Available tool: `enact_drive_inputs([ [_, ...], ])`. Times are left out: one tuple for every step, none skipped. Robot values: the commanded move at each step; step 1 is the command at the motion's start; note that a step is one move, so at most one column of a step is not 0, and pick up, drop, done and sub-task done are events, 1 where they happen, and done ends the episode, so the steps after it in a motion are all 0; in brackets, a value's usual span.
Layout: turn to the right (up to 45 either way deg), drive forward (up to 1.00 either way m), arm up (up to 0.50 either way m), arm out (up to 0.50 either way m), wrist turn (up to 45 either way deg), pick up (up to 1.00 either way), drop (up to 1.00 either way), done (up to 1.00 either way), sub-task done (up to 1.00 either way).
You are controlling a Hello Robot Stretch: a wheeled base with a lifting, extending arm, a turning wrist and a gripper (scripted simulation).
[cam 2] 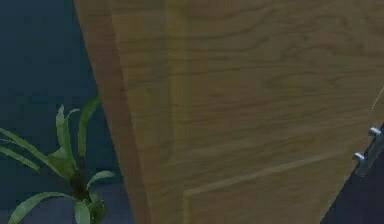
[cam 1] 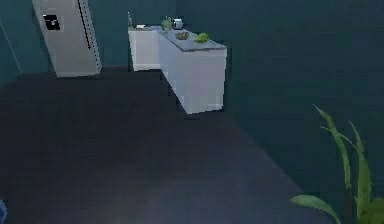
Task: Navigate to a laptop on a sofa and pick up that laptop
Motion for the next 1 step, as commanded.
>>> enact_drive_inputs([
  [0.0,0.20,0.00,0.00,0.0,0.00,0.00,0.00,0.00],
])
